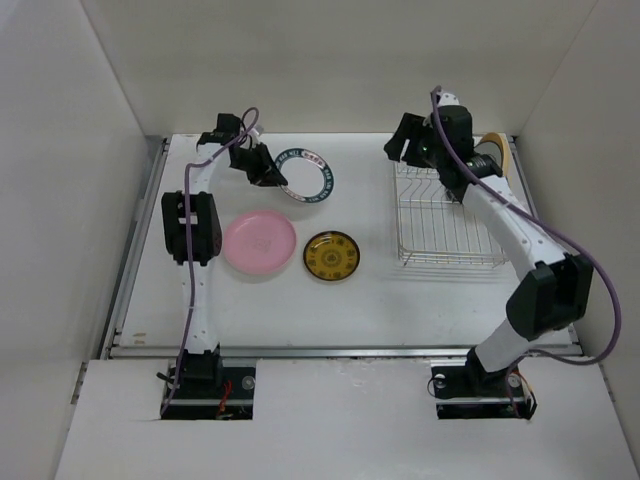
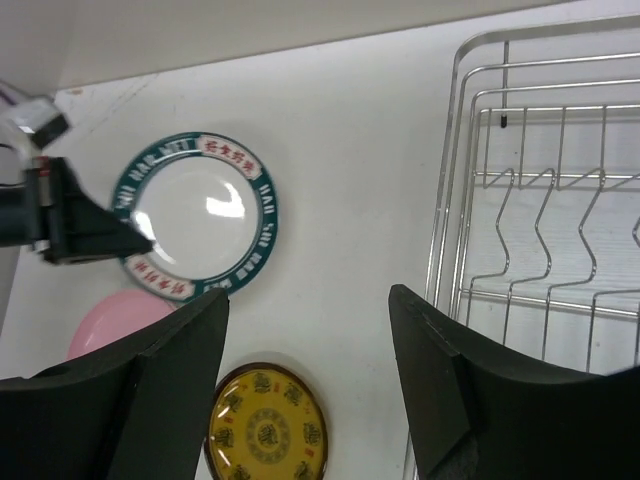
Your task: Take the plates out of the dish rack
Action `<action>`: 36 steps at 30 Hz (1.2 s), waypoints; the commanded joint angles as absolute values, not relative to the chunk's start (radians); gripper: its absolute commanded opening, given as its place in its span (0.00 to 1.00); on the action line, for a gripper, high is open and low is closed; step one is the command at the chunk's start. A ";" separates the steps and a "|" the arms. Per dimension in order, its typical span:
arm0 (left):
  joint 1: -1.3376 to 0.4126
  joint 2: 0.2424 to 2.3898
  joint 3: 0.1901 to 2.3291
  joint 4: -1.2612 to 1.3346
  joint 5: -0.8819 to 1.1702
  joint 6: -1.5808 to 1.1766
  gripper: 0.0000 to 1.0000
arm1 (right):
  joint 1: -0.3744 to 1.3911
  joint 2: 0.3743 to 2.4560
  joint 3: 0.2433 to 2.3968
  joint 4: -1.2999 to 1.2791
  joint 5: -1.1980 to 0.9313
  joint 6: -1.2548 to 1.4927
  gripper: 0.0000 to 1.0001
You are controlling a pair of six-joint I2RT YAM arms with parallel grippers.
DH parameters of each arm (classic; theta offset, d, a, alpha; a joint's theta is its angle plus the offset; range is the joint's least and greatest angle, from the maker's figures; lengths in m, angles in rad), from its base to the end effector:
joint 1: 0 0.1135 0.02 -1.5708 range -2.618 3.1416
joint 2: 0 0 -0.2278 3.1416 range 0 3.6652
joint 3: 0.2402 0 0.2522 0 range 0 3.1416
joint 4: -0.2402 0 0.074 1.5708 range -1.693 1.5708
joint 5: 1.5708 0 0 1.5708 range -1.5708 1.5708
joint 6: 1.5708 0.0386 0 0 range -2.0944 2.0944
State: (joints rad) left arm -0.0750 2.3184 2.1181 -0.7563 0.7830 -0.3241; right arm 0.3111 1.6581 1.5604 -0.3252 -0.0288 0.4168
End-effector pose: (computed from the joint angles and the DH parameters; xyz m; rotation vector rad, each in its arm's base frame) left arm 0.4819 -0.0635 0.2078 0.0140 2.4816 -1.1503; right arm 0.3730 0.1211 0.3300 0.0883 2.0262 0.4940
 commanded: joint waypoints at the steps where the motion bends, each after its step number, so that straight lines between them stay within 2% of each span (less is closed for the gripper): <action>1: -0.075 2.382 2.190 -0.641 0.844 -0.488 0.00 | 0.328 1.543 1.519 -0.331 0.040 0.402 0.71; 5: -0.075 2.414 2.207 -0.646 0.804 -0.482 0.00 | 0.328 1.487 1.473 -0.322 0.040 0.393 0.71; 7: -0.075 2.427 2.207 -0.670 0.761 -0.471 0.11 | 0.328 1.474 1.462 -0.322 0.049 0.393 0.71; 10: -0.075 2.437 2.207 -0.719 0.714 -0.450 0.17 | 0.328 1.463 1.462 -0.334 0.070 0.393 0.71; 11: -0.075 2.437 2.207 -0.730 0.713 -0.449 0.27 | 0.328 1.463 1.462 -0.334 0.087 0.393 0.71; 14: -0.075 2.448 2.197 -0.768 0.690 -0.439 0.47 | 0.328 1.454 1.476 -0.388 0.170 0.393 0.74; 15: -0.075 2.448 2.197 -0.787 0.690 -0.430 0.59 | 0.328 1.454 1.491 -0.405 0.205 0.393 0.76; 18: -0.075 2.448 2.197 -0.813 0.667 -0.419 0.66 | 0.315 1.454 1.515 -0.498 0.386 0.393 0.84; 21: -0.075 2.425 2.197 -0.851 0.637 -0.396 0.71 | 0.272 1.476 1.549 -0.583 0.509 0.393 0.85; 24: -0.075 2.389 2.197 -0.893 0.595 -0.371 0.79 | 0.213 1.503 1.560 -0.606 0.522 0.393 0.86; 26: -0.075 2.353 2.188 -0.925 0.571 -0.357 0.84 | 0.143 1.555 1.586 -0.606 0.502 0.393 0.83; 27: -0.075 2.341 2.187 -0.936 0.560 -0.347 0.92 | 0.124 1.578 1.600 -0.615 0.502 0.393 0.76; 31: -0.075 2.273 2.178 -0.995 0.493 -0.299 0.94 | 0.080 1.719 1.693 -0.649 0.567 0.393 0.59; 36: -0.097 2.125 2.129 -1.028 0.345 -0.200 0.94 | 0.035 1.862 1.819 -0.661 0.600 0.393 0.55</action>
State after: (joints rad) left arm -0.0784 2.2955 2.1559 -0.9661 0.4629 -0.2924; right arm 0.0460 1.8305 1.7340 -0.6300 0.5419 0.3958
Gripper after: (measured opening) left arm 0.935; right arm 0.553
